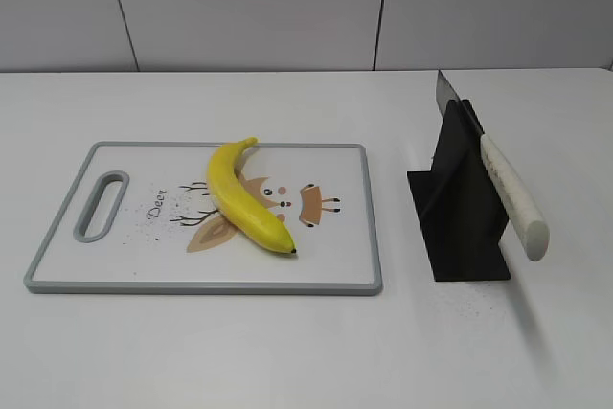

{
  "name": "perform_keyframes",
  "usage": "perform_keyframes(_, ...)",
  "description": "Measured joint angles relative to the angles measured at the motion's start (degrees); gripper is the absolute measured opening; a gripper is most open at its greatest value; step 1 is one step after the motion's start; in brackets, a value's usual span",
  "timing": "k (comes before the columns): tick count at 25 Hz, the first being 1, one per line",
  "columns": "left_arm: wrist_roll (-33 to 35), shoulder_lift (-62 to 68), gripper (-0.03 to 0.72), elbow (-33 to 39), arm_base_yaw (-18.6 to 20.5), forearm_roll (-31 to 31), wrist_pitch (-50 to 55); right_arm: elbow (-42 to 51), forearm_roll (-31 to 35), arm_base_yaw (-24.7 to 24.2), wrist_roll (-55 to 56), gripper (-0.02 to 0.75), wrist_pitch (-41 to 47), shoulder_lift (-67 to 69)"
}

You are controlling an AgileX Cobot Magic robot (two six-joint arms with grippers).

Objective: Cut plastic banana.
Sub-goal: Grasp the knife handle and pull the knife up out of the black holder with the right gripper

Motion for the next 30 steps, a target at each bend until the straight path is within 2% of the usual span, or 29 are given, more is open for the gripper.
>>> perform_keyframes(30, 0.0, 0.0, 0.293, 0.0, 0.0, 0.35, 0.0, 0.0, 0.05, 0.0, 0.0, 0.591, -0.11, 0.0)
